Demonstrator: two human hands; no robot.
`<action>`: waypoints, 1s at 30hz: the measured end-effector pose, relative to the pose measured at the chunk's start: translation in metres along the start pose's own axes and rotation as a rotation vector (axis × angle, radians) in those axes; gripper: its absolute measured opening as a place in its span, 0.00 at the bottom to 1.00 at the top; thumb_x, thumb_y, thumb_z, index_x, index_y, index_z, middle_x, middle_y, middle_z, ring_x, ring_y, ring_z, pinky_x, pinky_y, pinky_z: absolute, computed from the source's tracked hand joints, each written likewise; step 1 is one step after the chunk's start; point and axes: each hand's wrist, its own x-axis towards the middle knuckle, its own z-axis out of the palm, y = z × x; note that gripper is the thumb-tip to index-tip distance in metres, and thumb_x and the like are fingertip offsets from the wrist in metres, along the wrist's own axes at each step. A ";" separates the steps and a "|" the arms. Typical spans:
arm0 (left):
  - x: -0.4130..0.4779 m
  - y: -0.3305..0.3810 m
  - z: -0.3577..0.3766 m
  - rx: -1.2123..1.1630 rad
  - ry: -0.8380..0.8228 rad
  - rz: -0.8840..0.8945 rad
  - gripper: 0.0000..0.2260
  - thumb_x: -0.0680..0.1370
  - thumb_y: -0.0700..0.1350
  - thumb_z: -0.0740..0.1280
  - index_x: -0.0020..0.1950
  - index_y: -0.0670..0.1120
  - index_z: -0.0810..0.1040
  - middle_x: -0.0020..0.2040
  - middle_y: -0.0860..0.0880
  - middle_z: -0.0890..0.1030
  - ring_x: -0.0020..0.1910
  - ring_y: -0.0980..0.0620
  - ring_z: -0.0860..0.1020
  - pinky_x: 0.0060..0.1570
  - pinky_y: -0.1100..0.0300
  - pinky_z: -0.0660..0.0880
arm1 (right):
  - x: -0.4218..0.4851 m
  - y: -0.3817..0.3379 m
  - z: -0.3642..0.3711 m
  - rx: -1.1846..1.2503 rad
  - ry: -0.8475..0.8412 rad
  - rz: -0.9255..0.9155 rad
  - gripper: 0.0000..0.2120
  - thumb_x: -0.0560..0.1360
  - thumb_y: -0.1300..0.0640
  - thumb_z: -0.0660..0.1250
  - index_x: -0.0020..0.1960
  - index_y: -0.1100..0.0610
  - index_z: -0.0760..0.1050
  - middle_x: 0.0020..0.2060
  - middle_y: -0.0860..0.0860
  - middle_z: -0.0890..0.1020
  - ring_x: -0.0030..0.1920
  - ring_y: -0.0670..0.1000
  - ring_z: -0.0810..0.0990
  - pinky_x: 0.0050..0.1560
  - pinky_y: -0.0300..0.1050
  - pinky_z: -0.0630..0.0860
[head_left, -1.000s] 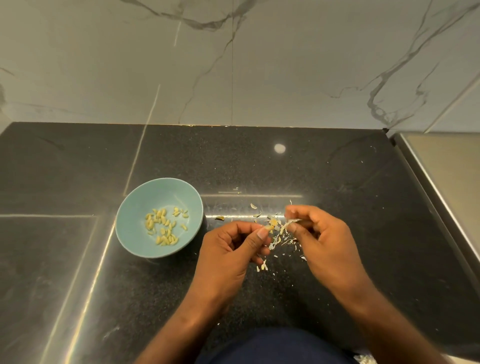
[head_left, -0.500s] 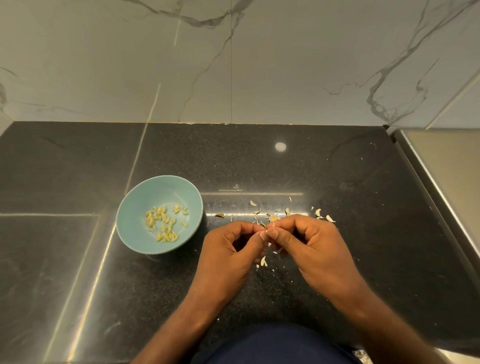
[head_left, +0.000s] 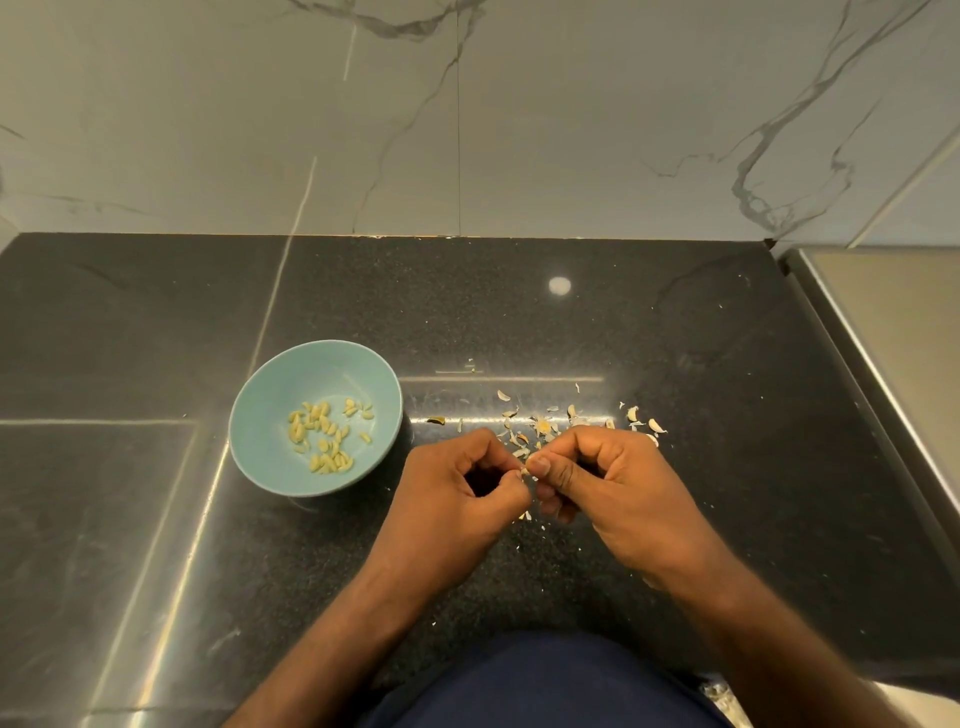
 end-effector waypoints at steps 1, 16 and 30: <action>0.000 0.001 0.000 -0.029 -0.003 -0.015 0.07 0.75 0.39 0.71 0.38 0.47 0.81 0.29 0.50 0.78 0.28 0.60 0.71 0.29 0.67 0.68 | 0.000 0.000 0.001 0.044 0.000 0.020 0.11 0.69 0.49 0.70 0.43 0.57 0.83 0.33 0.54 0.84 0.34 0.50 0.82 0.36 0.46 0.79; 0.001 -0.010 0.004 -0.145 0.104 -0.128 0.06 0.80 0.41 0.67 0.52 0.51 0.80 0.43 0.53 0.84 0.40 0.56 0.82 0.37 0.62 0.77 | 0.001 -0.001 0.005 0.436 0.082 0.068 0.10 0.69 0.62 0.71 0.50 0.64 0.80 0.42 0.62 0.85 0.41 0.55 0.84 0.37 0.43 0.80; 0.002 -0.011 0.008 -0.181 0.044 -0.052 0.01 0.76 0.43 0.73 0.45 0.46 0.84 0.38 0.48 0.84 0.38 0.46 0.81 0.39 0.52 0.79 | -0.001 0.005 0.004 0.253 0.070 0.025 0.07 0.68 0.53 0.73 0.42 0.55 0.86 0.37 0.55 0.85 0.36 0.51 0.80 0.36 0.42 0.78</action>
